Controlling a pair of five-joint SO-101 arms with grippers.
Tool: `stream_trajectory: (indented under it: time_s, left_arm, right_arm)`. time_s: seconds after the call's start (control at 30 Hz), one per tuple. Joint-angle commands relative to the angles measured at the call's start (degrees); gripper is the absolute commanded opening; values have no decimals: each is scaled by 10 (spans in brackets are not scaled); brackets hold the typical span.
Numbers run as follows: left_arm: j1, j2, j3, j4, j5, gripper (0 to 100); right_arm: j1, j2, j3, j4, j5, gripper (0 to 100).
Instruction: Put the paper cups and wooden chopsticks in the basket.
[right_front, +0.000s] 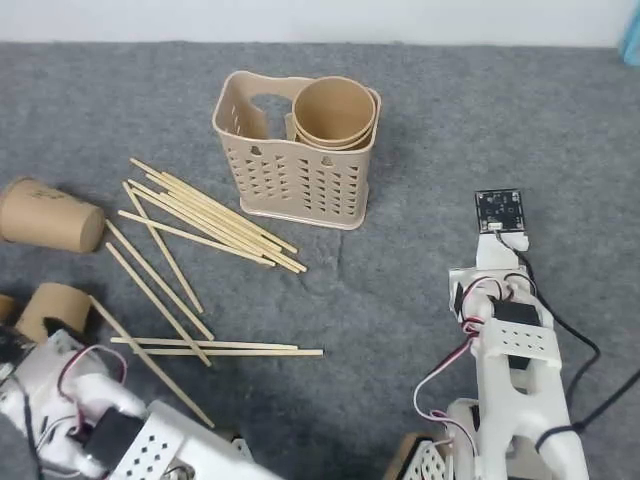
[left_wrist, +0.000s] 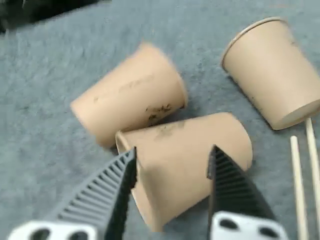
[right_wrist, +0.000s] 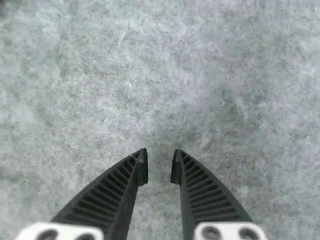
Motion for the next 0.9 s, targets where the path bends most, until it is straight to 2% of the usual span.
stream_trajectory:
  time_s: [0.0,0.1,0.27,0.4,0.57,0.87]
  left_arm:
    - [-38,-9,-26,41,-37,299]
    - [-60,-9,-5,36,-62,299]
    - [-45,-8,27,-14,-68,299]
    - [17,-9,28,-16,-40,299]
    - [95,-7,29,-77,18,298]
    - [155,-6,29,-91,36,297]
  right_arm:
    - [-5,-26,-2,7,15,91]
    - [-10,-26,-2,7,32,91]
    - [-14,-26,-1,7,36,91]
    - [-14,-26,-1,7,36,91]
    - [-14,-30,-1,22,36,91]
    - [-14,-30,-1,22,36,91]
